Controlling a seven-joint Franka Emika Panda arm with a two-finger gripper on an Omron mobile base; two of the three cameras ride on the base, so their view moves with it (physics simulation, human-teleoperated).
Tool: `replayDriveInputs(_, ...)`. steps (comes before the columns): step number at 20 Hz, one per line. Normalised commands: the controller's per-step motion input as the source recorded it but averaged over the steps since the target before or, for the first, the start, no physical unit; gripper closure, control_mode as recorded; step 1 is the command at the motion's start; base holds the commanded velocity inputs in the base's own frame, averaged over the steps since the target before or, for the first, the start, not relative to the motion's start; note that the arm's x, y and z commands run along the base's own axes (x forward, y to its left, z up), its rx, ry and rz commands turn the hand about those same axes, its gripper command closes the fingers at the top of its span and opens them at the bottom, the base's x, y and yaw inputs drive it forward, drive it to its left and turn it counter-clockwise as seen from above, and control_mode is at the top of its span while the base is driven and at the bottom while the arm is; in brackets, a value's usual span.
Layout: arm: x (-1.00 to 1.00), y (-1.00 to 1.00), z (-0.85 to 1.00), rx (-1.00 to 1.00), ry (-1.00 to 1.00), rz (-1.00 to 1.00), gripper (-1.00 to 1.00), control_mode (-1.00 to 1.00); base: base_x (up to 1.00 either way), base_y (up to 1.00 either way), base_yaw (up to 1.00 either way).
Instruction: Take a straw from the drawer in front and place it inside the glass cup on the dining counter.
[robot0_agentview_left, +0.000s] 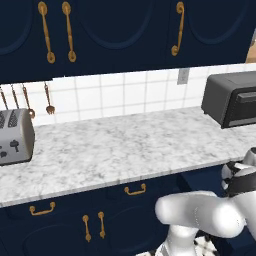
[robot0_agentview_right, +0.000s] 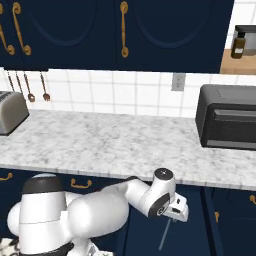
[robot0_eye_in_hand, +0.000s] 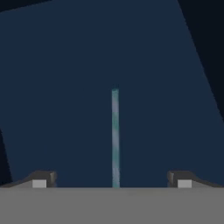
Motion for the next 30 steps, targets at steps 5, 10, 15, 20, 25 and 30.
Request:
replayDriveInputs(5,0.26,-0.04,-0.41,0.0,0.0,0.12,-1.0,-1.0,0.0,0.0,0.0)
replayDriveInputs(10,0.22,-0.09,-0.4,0.0,0.0,0.09,-1.0,-1.0,0.0,0.0,0.0)
replayDriveInputs(15,0.09,-0.2,-0.34,0.01,0.0,0.06,-1.0,-1.0,0.0,0.0,0.0)
replayDriveInputs(20,0.11,-0.07,-0.29,0.0,0.0,0.02,-1.0,-1.0,0.0,0.0,0.0)
replayDriveInputs(25,0.18,-0.05,-0.33,0.0,0.0,0.01,-1.0,-1.0,0.0,0.0,0.0)
replayDriveInputs(30,0.2,-0.18,-0.36,0.0,0.0,0.03,-1.0,-1.0,0.0,0.0,0.0)
